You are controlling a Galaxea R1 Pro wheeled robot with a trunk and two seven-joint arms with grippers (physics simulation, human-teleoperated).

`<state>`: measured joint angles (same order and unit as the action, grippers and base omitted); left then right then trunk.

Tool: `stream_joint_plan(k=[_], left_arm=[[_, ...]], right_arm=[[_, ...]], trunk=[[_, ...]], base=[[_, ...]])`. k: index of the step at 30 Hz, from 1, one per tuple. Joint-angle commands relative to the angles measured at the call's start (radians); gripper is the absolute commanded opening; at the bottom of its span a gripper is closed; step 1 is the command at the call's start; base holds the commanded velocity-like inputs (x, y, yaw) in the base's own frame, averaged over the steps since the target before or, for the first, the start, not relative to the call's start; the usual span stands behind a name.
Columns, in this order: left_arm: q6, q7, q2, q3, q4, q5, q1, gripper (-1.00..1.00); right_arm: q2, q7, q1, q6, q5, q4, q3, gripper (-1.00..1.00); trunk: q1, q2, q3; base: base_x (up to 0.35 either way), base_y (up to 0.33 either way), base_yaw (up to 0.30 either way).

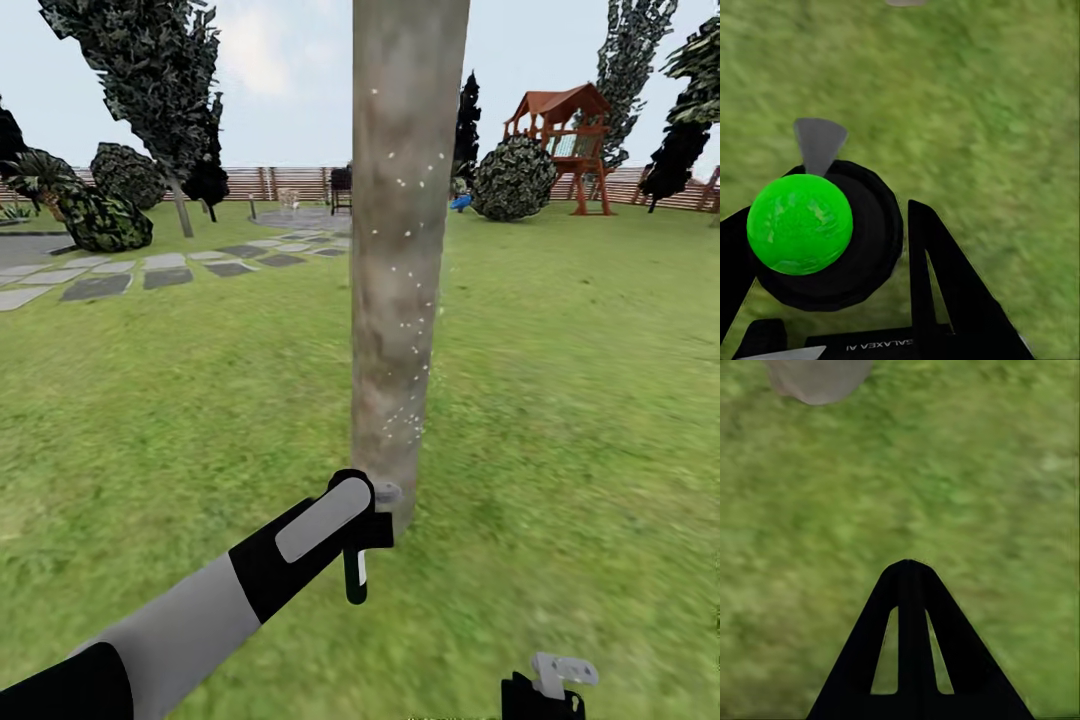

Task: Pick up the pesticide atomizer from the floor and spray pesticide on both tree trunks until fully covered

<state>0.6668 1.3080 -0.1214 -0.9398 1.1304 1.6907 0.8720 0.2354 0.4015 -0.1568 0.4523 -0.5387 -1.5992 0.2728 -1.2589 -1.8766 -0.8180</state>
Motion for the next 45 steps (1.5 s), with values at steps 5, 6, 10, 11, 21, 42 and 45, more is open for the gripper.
stream_joint_plan(k=[5, 6, 10, 11, 21, 42, 45], left_arm=[[0.01, 0.008, 0.0, -0.001, 0.002, 0.003, 0.001, -1.0], [0.01, 0.008, 0.0, -0.001, 0.002, 0.003, 0.001, -1.0], [0.01, 0.008, 0.0, -0.001, 0.002, 0.003, 0.001, -1.0], [0.01, 0.008, 0.0, -0.001, 0.002, 0.003, 0.001, -1.0], [0.01, 0.008, 0.0, -0.002, 0.001, 0.003, 0.001, -1.0], [0.01, 0.007, 0.0, -0.002, -0.002, 0.004, 0.0, -1.0], [0.01, 0.007, 0.0, -0.002, -0.003, 0.004, 0.0, -1.0]], right_arm=[[0.002, 0.01, 0.0, 0.002, -0.009, -0.002, 0.002, -1.0], [0.002, 0.01, 0.0, 0.002, -0.009, -0.002, 0.002, -1.0], [0.002, 0.01, 0.0, 0.002, -0.009, -0.002, 0.002, -1.0], [0.002, 0.01, 0.0, 0.002, -0.009, -0.002, 0.002, -1.0], [0.002, 0.01, 0.0, 0.003, -0.009, -0.002, 0.004, -1.0], [0.001, 0.008, 0.0, 0.002, -0.009, -0.002, -0.001, -1.0], [0.001, 0.008, 0.0, 0.002, -0.01, -0.002, -0.001, -1.0]], trunk=[[0.0, 0.0, -0.001], [0.0, 0.0, -0.001], [0.0, 0.0, -0.001], [0.0, 0.0, -0.001], [0.0, 0.0, -0.001], [0.0, 0.0, -0.001], [0.0, 0.0, -0.001]], base=[[0.0, 0.334, -0.235], [0.0, 0.334, -0.243], [0.0, 0.334, -0.244], [0.0, 0.334, -0.243], [0.005, 0.334, -0.07], [0.077, 0.294, -0.215], [0.001, 0.303, -0.244]])
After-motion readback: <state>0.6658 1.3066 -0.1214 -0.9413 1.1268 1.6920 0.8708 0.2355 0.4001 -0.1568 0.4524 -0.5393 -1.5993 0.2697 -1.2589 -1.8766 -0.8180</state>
